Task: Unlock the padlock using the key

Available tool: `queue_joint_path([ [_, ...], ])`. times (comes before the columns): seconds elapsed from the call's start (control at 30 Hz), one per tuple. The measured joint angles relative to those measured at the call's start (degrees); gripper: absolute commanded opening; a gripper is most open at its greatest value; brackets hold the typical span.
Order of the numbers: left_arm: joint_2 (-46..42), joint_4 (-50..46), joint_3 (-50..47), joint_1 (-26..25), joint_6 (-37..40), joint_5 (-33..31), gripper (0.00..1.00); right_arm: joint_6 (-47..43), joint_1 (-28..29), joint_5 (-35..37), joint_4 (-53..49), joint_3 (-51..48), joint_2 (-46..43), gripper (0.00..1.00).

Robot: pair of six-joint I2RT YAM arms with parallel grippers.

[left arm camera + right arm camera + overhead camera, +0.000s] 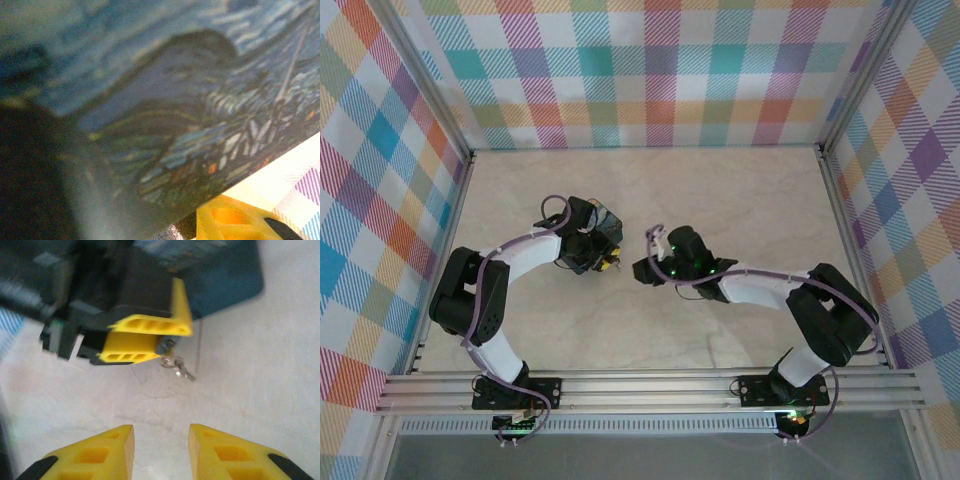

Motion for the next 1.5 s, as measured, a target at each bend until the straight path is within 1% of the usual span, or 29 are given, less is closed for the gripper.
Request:
queue_joint_path([
  [0.1, 0.24, -2.34, 1.03, 0.22, 1.14, 0.63, 0.12, -15.47, 3.67, 4.07, 3.69, -0.63, 0.61, 0.33],
  [0.13, 0.55, -3.37, 1.64, 0.31, 1.7, 0.83, 0.12, -20.68, 4.17, 5.18, 5.14, -0.63, 1.27, 0.31],
  [0.23, 1.27, -5.35, 2.99, 0.33, 2.4, 1.31, 0.12, -35.06, 4.17, 7.28, 10.45, -0.63, 4.2, 0.32],
  [0.33, 1.75, -6.69, 3.91, 0.33, 3.02, 1.73, 0.12, -46.58, 4.13, 8.74, 15.13, -0.7, 7.45, 0.35],
  [0.43, 2.03, -7.58, 4.52, 0.37, 3.32, 1.95, 0.12, -54.73, 4.13, 9.51, 18.86, -1.38, 9.57, 0.35],
  [0.53, 2.49, -8.41, 5.27, 0.37, 3.41, 2.19, 0.12, -60.41, 4.26, 9.99, 21.88, -2.14, 10.45, 0.33],
  [0.7, 2.6, -8.76, 5.49, 0.37, 3.48, 2.34, 0.12, -66.05, 4.48, 10.6, 26.25, -2.23, 11.65, 0.3],
  [0.8, 2.6, -8.76, 5.49, 0.37, 3.48, 2.36, 0.12, -67.69, 4.57, 10.56, 26.84, -2.21, 12.35, 0.27],
  [0.9, 2.6, -8.76, 5.49, 0.37, 3.48, 2.38, 0.12, -68.72, 4.57, 10.58, 26.73, -1.9, 13.51, 0.26],
  [1.07, 2.6, -8.74, 5.49, 0.37, 3.43, 2.43, 0.12, -69.09, 4.7, 10.58, 26.6, -1.81, 14.93, 0.27],
  [1.13, 2.6, -8.74, 5.49, 0.37, 3.43, 2.56, 0.12, -69.13, 4.79, 10.6, 26.58, -1.31, 15.5, 0.26],
  [1.4, 2.54, -8.63, 5.46, 0.42, 3.41, 2.51, 0.12, -69.13, 4.94, 10.64, 26.53, 1.51, 17.79, 0.15],
  [1.5, 2.54, -8.33, 5.4, 0.63, 3.39, 2.49, 0.11, -69.05, 4.94, 10.67, 26.56, 1.84, 18.16, 0.13],
])
